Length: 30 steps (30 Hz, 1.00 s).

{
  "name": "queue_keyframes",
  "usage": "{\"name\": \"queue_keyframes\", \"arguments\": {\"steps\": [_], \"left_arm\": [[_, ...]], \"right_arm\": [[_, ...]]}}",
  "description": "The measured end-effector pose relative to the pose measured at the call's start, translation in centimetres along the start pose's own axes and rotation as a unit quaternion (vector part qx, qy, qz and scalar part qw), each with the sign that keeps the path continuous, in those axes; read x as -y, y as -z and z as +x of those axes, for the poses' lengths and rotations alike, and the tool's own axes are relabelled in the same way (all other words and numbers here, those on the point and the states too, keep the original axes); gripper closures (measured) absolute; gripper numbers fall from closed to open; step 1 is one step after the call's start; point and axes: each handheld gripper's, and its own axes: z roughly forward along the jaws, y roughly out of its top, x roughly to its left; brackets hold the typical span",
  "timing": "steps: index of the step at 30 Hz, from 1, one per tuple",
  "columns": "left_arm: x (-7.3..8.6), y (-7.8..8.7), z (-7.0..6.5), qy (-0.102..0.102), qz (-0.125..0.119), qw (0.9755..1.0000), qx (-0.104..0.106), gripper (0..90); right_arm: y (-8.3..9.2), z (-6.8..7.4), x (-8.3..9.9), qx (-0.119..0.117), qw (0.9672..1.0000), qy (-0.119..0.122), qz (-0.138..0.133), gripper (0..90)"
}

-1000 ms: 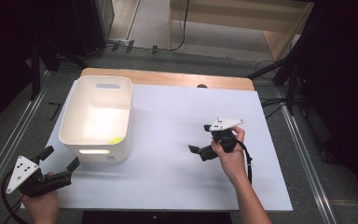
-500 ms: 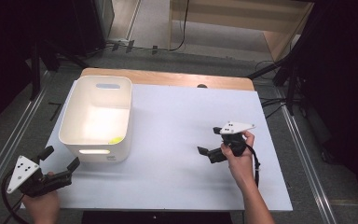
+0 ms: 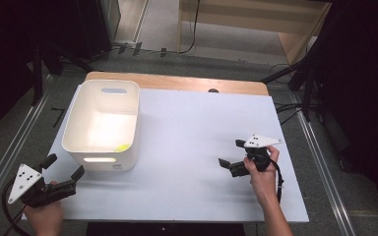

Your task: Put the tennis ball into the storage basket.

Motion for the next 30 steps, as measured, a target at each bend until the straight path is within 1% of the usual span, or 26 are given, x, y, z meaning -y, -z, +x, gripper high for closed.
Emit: {"name": "queue_keyframes", "arguments": {"steps": [11,18,22,27,30], "left_arm": [[0.0,0.0,0.0,0.000,-0.001,1.0000,0.000,2.8],[0.0,0.0,0.0,0.000,0.000,1.0000,0.000,2.8],[0.0,0.0,0.0,-0.001,0.000,1.0000,0.000,2.9],[0.0,0.0,0.0,-0.001,-0.001,1.0000,0.001,2.9],[0.0,0.1,0.0,0.001,-0.003,1.0000,0.001,2.8]], "right_arm": [[1.3,-0.9,2.1,0.017,0.9996,-0.022,-0.005,0.0],[2.1,-1.4,3.2,0.026,0.9989,-0.036,-0.015,0.0],[2.6,-1.6,3.8,0.033,0.9985,-0.038,-0.021,0.0],[3.4,-1.9,4.6,0.038,0.9973,-0.054,-0.032,0.0],[3.8,-2.0,4.9,0.046,0.9967,-0.057,-0.036,0.0]]}}
